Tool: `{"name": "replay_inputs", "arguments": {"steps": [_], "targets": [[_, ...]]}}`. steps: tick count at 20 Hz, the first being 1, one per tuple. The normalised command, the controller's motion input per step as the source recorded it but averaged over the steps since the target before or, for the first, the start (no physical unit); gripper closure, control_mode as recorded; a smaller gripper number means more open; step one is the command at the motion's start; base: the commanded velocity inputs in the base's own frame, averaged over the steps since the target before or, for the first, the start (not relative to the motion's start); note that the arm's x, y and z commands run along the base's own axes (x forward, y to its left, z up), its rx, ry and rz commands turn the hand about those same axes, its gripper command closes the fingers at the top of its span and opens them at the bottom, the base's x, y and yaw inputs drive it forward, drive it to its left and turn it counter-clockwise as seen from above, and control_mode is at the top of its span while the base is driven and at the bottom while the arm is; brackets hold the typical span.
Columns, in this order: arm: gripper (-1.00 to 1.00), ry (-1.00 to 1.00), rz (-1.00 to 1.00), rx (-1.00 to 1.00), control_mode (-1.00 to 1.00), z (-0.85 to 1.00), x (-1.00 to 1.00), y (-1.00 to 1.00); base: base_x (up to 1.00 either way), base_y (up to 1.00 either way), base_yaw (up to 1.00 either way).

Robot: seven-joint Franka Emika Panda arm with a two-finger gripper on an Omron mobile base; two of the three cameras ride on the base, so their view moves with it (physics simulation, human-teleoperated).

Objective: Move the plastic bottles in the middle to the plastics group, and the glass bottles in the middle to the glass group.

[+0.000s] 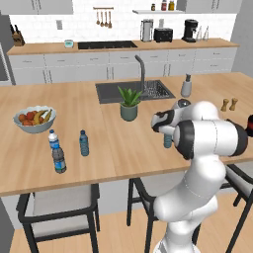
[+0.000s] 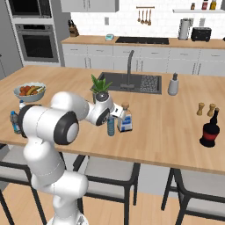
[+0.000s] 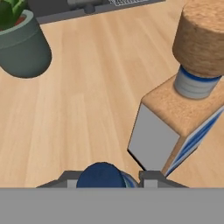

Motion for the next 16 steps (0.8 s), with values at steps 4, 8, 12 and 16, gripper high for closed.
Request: {"name": "replay_inputs", "arguments": {"steps": [4,8,12,16], "targets": [[1.00,0.00,0.04,0.00,-1.00,0.10,-0.16,0.06,0.00,0.00,0.00],[1.00,0.00,0.08,0.00,-1.00,0.15,-0.22,0.44,0.00,0.00,0.00],[1.00,0.00,0.07,0.00,-1.00,0.09,-0.04,0.74,0.00,0.00,0.00],[1.00,0.03,0.11,0.03,-1.00,0.15,0.00,0.81,0.00,0.00,0.00]]}}
